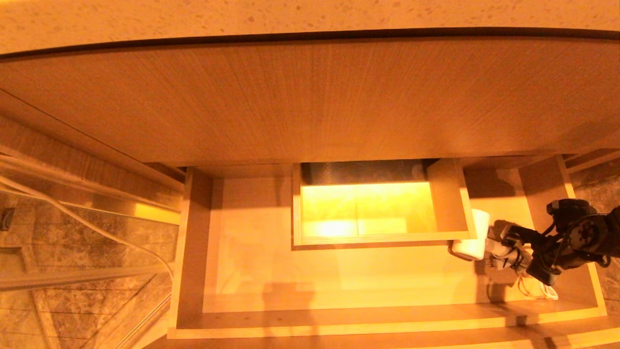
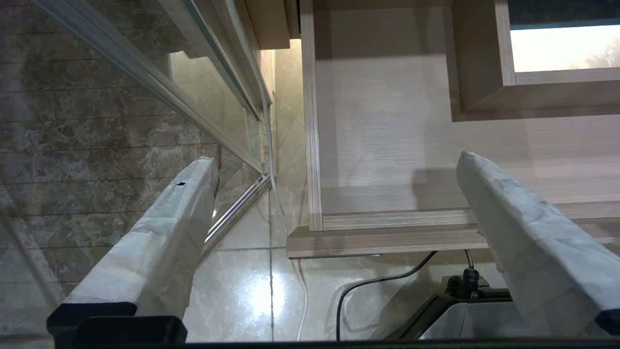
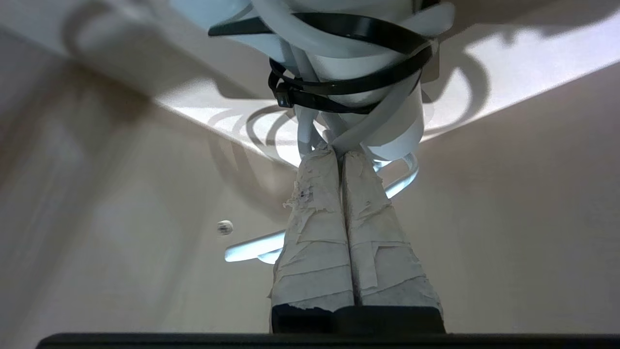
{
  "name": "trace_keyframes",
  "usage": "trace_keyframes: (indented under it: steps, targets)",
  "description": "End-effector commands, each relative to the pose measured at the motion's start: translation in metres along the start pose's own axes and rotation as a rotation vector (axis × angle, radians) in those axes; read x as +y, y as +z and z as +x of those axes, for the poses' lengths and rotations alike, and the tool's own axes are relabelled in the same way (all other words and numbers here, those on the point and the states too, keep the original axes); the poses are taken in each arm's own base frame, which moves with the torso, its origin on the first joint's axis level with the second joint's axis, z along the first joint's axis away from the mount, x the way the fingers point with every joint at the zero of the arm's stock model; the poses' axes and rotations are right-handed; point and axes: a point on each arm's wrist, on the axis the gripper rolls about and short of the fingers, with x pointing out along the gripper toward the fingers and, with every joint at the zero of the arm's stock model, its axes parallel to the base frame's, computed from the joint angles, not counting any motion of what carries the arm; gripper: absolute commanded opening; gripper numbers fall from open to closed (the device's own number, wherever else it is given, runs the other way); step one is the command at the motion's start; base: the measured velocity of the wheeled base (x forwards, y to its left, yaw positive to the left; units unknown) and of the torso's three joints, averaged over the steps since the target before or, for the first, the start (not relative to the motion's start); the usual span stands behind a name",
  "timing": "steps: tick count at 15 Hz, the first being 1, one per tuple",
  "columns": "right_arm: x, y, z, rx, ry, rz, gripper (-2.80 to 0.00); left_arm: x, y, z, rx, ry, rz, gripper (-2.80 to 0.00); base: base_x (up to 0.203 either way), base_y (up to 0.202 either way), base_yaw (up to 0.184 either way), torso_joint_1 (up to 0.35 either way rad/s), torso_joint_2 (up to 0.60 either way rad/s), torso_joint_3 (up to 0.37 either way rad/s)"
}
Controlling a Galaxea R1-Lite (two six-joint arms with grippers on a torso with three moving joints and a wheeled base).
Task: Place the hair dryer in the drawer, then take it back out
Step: Take the hairdryer out
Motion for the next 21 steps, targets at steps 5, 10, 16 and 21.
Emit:
trace_keyframes:
  steps: [5,10,16,21]
  targets:
    - [-0.022,0.009,-0.038,-0.051,-0.1,-0.015,-2.8,0.0,0.0,0.0,0.0,0.0,0.0,0.0,0.0,0.0,0.0,0.0,0.0,0.0]
    - [-0.027,0.009,-0.059,-0.068,-0.138,-0.024,-2.8,0.0,0.0,0.0,0.0,0.0,0.0,0.0,0.0,0.0,0.0,0.0,0.0,0.0]
    - [-0.005,0.01,-0.065,-0.056,-0.073,-0.047,-2.8,0.0,0.0,0.0,0.0,0.0,0.0,0.0,0.0,0.0,0.0,0.0,0.0,0.0]
    - [0.005,0.008,-0.062,-0.044,-0.037,-0.056,-2.8,0.0,0.0,0.0,0.0,0.0,0.0,0.0,0.0,0.0,0.0,0.0,0.0,0.0]
